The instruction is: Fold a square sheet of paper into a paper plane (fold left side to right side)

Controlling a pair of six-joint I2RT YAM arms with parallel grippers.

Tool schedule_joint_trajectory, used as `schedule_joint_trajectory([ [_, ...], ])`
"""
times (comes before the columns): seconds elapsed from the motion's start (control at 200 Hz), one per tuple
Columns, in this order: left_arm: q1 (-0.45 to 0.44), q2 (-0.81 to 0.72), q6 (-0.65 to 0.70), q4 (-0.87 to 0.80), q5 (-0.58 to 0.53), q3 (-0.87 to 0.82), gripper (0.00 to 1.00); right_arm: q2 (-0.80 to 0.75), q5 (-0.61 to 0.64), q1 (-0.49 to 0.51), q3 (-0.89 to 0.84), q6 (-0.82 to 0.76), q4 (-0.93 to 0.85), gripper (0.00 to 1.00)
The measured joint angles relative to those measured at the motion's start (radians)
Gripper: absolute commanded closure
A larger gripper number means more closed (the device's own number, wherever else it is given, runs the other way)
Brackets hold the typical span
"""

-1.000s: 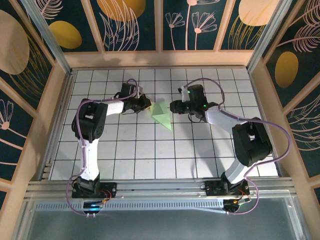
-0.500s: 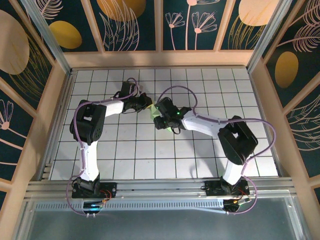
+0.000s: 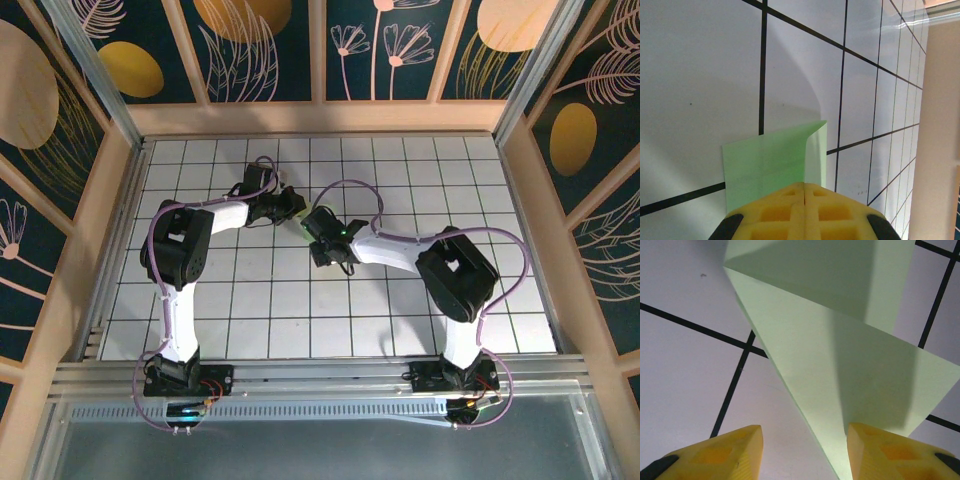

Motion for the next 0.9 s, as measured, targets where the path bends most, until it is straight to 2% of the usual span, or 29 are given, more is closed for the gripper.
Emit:
schedule_joint_trajectory([
  [0.3,-0.002,0.0,0.0,0.0,0.0,0.0,1.0,0.032,0.027,0.0,0.001,0.015,0.003,0.56],
  [0.901,-0.005,0.0,0.0,-0.001,0.0,0.0,1.0,0.059,0.079,-0.002,0.01,0.014,0.025,0.72],
])
